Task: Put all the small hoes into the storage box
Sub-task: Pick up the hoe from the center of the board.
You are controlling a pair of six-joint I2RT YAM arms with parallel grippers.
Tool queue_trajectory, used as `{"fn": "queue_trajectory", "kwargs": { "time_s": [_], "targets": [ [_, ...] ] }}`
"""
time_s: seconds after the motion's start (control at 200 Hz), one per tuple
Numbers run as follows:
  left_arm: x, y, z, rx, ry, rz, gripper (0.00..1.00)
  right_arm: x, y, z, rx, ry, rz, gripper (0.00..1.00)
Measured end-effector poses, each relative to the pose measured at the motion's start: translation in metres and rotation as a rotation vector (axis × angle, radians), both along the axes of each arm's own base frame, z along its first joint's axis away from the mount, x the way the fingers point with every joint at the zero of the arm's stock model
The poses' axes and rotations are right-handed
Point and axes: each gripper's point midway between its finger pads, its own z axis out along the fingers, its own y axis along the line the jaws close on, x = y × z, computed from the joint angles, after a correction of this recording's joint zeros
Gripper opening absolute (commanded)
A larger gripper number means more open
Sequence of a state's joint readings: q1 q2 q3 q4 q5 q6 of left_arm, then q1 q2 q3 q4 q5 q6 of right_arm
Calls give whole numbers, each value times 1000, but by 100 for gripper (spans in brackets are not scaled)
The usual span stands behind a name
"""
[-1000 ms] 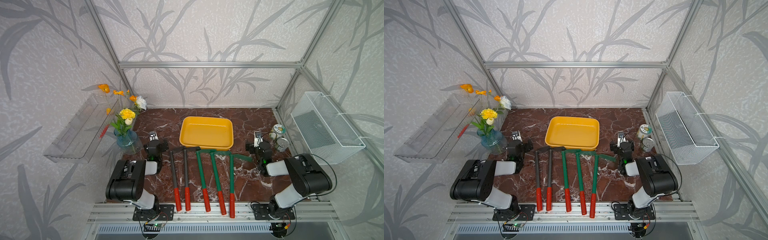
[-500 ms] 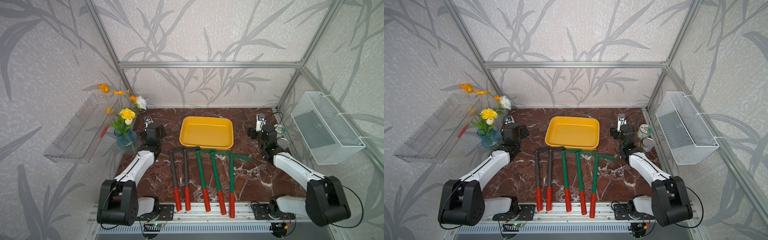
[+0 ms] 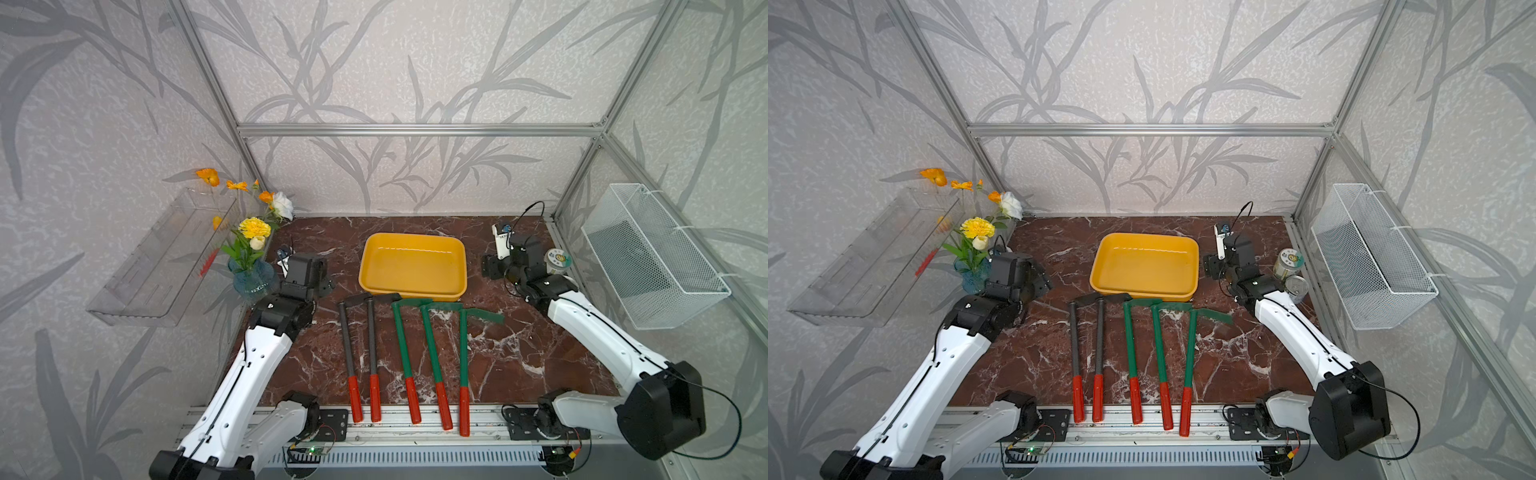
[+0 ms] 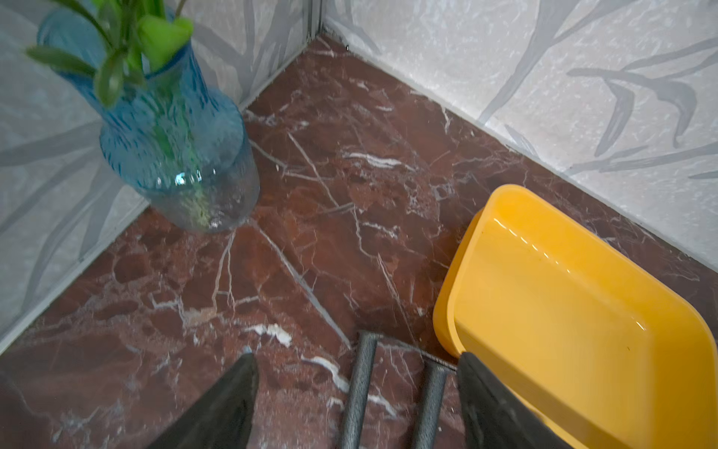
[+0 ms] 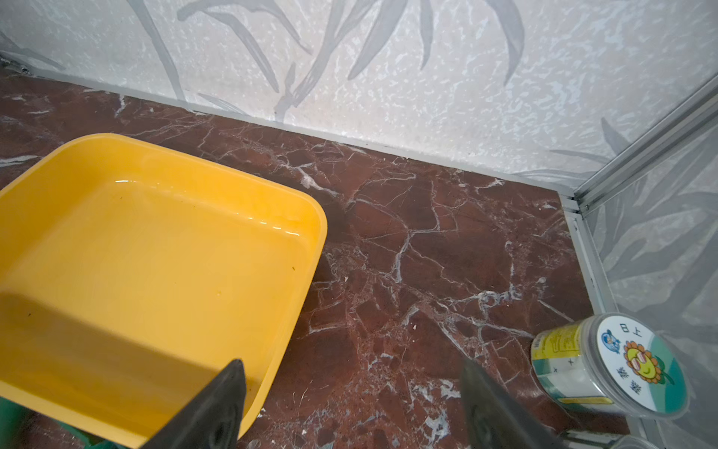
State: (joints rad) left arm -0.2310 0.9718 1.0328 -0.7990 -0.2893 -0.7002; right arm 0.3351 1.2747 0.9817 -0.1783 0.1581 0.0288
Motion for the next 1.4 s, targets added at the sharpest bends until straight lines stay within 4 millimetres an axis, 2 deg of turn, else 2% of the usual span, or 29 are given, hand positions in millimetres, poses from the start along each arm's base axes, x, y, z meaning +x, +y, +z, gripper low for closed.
{"fn": "queue_trajectory", "kwargs": {
  "time_s": [0.095, 0.275, 0.355, 0.425, 0.55, 0.805, 0.935, 1.205, 1.329, 1.399],
  "targets": [
    [-17, -15, -23, -111, 96, -18, 78, -4, 2, -6, 4, 31, 12, 85],
    [-63, -37, -97, -263, 334, -14, 77, -8, 6, -10, 11, 53, 32, 84],
    [-83, -41, -117, -315, 410, 9, 77, -9, 6, -11, 9, 58, 33, 84],
    [-90, -46, -123, -343, 444, 14, 77, -9, 6, -12, 12, 61, 32, 84],
    [-91, -53, -131, -336, 498, -14, 77, -11, 7, -22, 24, 79, 30, 83],
    [-84, -64, -148, -243, 603, -141, 76, -12, 9, -47, 27, 135, 30, 83],
    [-80, -71, -156, -228, 618, -208, 74, -12, 11, -50, 36, 135, 32, 83],
    [-88, -86, -186, -159, 713, -312, 73, -14, 12, -56, 45, 146, 38, 83],
    [-89, -86, -192, -142, 716, -300, 66, -15, 12, -59, 44, 151, 38, 83],
    [-91, -83, -196, -142, 717, -277, 65, -15, 11, -60, 43, 154, 37, 83]
  ]
}}
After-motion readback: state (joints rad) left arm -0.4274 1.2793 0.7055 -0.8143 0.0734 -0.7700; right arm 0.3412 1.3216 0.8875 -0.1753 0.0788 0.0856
